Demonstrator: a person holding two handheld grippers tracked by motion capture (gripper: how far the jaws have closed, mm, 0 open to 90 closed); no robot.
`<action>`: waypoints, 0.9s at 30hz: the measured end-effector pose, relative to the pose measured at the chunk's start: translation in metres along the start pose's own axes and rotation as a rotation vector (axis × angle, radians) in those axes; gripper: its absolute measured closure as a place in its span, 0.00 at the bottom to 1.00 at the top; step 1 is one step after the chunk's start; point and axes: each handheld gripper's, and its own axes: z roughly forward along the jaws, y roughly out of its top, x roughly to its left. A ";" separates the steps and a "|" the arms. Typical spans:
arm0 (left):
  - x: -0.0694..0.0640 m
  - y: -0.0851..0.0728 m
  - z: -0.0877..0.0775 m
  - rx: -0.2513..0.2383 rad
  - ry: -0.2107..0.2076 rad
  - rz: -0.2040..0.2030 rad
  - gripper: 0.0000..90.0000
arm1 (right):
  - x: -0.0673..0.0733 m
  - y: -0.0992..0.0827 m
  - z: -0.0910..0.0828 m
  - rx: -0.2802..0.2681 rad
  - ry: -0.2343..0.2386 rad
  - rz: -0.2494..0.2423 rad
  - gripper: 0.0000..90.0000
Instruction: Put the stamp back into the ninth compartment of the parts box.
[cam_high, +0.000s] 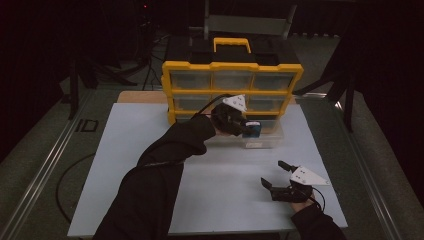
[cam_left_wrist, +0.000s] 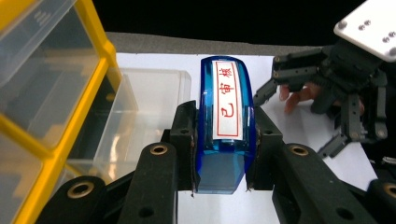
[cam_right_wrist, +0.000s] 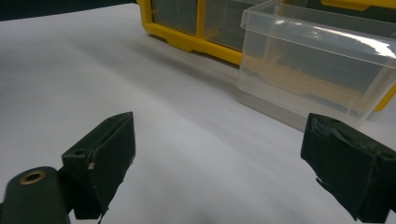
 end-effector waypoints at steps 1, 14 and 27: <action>0.001 0.002 0.002 -0.002 -0.004 0.000 0.78 | 0.000 0.000 0.000 0.000 0.001 0.000 0.11; 0.014 0.022 0.017 -0.011 0.008 -0.002 0.78 | 0.000 0.000 0.000 -0.007 0.003 0.007 0.11; 0.027 0.029 0.034 -0.044 0.036 -0.026 0.78 | -0.001 -0.001 0.000 -0.005 0.007 0.008 0.11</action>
